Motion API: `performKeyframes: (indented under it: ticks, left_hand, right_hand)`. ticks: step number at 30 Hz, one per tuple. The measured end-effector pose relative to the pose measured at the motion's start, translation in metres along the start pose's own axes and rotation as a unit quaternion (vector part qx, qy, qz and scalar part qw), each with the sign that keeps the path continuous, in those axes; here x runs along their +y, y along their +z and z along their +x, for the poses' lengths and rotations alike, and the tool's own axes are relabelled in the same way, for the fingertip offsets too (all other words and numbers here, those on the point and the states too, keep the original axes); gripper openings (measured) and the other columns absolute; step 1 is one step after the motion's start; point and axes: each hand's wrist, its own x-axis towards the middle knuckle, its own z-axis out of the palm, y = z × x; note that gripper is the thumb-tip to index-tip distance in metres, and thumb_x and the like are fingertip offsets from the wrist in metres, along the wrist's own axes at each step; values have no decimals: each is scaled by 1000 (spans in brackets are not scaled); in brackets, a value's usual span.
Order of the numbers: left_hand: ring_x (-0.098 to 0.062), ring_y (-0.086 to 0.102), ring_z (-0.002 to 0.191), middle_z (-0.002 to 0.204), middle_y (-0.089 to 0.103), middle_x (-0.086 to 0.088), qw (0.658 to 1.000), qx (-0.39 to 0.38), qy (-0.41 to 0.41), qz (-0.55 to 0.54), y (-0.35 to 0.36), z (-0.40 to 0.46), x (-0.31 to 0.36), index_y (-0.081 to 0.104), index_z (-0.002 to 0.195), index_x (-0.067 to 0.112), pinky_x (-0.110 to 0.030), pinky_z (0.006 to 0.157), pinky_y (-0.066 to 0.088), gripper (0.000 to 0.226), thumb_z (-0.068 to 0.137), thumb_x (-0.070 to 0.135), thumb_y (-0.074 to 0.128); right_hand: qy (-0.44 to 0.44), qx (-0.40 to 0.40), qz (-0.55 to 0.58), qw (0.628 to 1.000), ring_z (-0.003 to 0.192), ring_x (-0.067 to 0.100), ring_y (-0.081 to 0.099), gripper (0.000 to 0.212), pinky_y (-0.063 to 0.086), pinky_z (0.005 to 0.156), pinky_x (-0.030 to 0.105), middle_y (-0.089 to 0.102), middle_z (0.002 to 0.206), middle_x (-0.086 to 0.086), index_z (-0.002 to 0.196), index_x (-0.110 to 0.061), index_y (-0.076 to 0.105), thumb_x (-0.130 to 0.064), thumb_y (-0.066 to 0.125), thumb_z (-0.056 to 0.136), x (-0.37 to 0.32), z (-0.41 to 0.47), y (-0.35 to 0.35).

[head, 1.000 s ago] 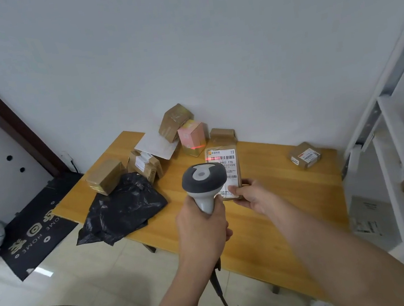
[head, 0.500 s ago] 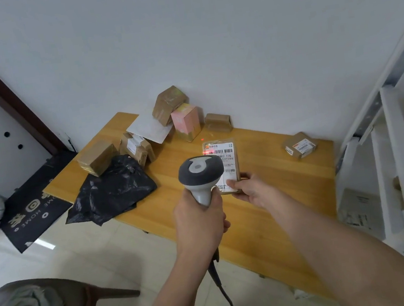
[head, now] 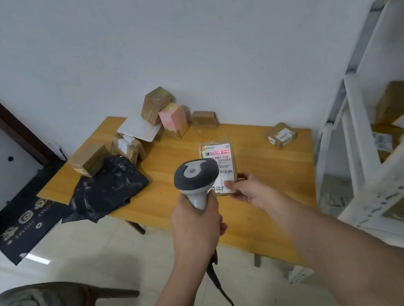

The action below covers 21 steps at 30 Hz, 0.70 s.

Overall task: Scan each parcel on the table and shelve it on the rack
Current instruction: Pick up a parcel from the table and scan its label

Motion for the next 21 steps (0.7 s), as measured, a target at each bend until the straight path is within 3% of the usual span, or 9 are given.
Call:
performKeyframes:
  ticks: [2,7,11,15,18,21]
  left_hand:
    - [-19,66,49,69,67,-18,1000,-3,10,-14,-3,-20,-7,56,91,6,-33,52,59,19,95,24,59]
    - [-24,68,53,67,67,-15,997,-49,34,-50,3,-77,-24,57,94,8,-23,47,53,18,94,26,61]
    - [-24,68,51,58,66,-9,989,-121,71,-48,25,-121,-35,60,94,-2,-31,51,58,29,94,27,61]
    - [-24,66,48,55,66,-11,974,-195,102,-60,55,-163,-28,60,91,-5,-31,49,57,33,94,27,61]
    - [-21,63,46,54,63,-10,960,-246,112,-75,76,-187,-20,58,91,-4,-26,46,51,30,94,25,62]
    - [-22,62,46,52,61,-10,949,-279,130,-73,99,-207,-13,58,88,-6,-32,48,54,29,95,22,61]
  right_hand:
    - [-3,-1,0,1000,90,20,66,60,56,69,30,67,107,7,132,-9,46,-2,76,80,11,-20,-8]
    - [-5,-4,-2,1000,88,17,66,54,56,79,33,68,99,3,127,-9,49,1,74,80,46,-89,-45]
    - [-7,6,-2,1000,102,24,67,57,57,76,32,70,110,6,130,-8,51,4,74,79,75,-146,-98]
    - [-17,37,39,998,110,29,64,51,53,95,40,69,111,9,129,-5,52,10,67,82,90,-197,-161]
    - [-32,86,60,994,100,21,66,49,55,85,33,68,109,6,127,-6,54,6,70,82,91,-228,-201]
    - [-46,122,85,988,92,15,66,48,55,79,29,70,107,4,125,-8,55,5,71,82,91,-249,-235]
